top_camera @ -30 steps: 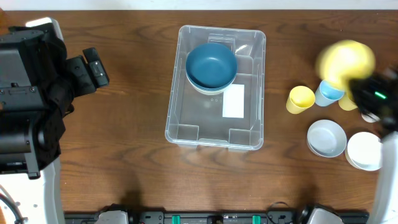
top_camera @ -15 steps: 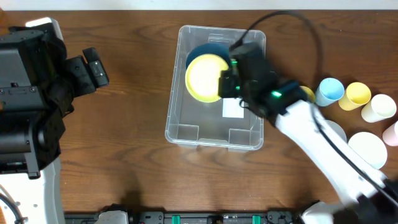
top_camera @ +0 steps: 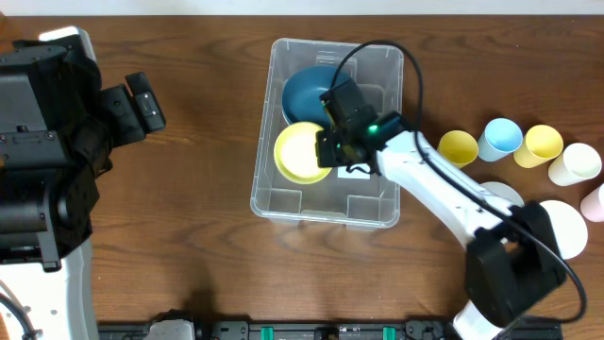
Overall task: Pack container
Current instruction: 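Carry the yellow bowl into the container and release it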
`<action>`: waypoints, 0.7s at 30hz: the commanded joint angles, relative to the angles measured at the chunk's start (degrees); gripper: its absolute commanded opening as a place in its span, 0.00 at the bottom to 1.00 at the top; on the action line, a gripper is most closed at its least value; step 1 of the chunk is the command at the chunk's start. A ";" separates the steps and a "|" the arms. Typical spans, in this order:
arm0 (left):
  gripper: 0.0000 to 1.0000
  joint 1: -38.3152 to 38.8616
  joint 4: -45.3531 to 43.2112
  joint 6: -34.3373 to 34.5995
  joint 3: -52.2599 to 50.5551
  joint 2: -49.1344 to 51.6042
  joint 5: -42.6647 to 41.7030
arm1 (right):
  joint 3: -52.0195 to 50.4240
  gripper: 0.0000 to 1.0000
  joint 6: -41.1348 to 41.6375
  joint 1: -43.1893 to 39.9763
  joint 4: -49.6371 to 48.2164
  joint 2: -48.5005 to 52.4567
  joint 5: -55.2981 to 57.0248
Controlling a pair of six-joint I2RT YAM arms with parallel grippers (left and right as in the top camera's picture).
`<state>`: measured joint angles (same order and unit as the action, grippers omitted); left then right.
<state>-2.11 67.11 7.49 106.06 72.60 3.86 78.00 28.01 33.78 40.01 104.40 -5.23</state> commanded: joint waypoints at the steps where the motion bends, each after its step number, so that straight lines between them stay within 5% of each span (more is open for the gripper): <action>1: 0.98 -0.17 0.15 0.11 0.09 0.00 0.70 | 0.31 0.01 -1.53 1.51 0.35 3.41 -2.58; 7: 0.98 -0.17 0.15 0.11 0.09 0.00 0.70 | 0.31 0.03 -1.55 1.86 -1.42 7.91 -2.56; 12: 0.98 -0.17 0.15 0.11 0.09 0.00 0.70 | 0.48 0.49 -3.45 1.33 -5.16 6.71 -2.27; 21: 0.98 -0.17 0.15 0.11 0.09 0.00 0.70 | 0.98 0.58 -3.39 -5.97 -1.84 -8.76 1.86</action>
<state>-2.11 67.13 7.49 106.06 72.60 3.86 77.93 25.15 31.83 36.95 104.81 -6.66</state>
